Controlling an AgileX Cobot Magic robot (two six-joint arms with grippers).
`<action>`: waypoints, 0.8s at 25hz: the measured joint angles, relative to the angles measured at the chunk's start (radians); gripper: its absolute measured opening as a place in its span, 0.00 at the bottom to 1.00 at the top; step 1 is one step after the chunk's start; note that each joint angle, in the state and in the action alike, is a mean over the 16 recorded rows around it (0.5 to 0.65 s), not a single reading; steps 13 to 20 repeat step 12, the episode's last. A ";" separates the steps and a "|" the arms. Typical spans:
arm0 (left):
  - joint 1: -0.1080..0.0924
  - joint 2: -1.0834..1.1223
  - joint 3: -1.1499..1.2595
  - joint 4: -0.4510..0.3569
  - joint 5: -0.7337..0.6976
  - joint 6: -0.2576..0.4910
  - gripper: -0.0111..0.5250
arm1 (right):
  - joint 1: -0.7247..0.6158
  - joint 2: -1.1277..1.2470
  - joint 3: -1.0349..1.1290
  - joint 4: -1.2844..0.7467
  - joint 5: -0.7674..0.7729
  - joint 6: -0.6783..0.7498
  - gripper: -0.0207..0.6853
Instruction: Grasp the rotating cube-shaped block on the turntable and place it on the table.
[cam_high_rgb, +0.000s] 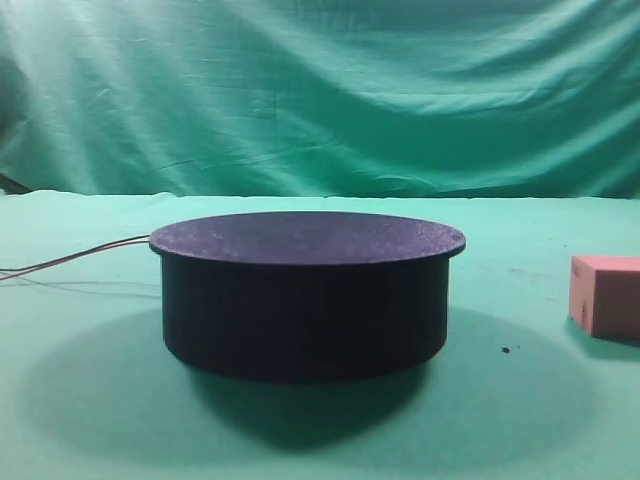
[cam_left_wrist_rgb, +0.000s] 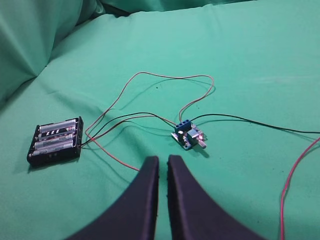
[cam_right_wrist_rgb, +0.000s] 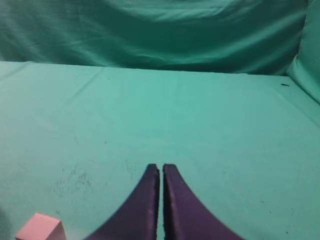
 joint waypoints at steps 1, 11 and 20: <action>0.000 0.000 0.000 0.000 0.000 0.000 0.02 | -0.006 -0.016 0.008 0.001 0.010 0.000 0.03; 0.000 0.000 0.000 0.000 0.000 0.000 0.02 | -0.026 -0.060 0.022 0.011 0.099 0.002 0.03; 0.000 0.000 0.000 0.000 0.000 0.000 0.02 | -0.026 -0.060 0.022 0.011 0.101 0.002 0.03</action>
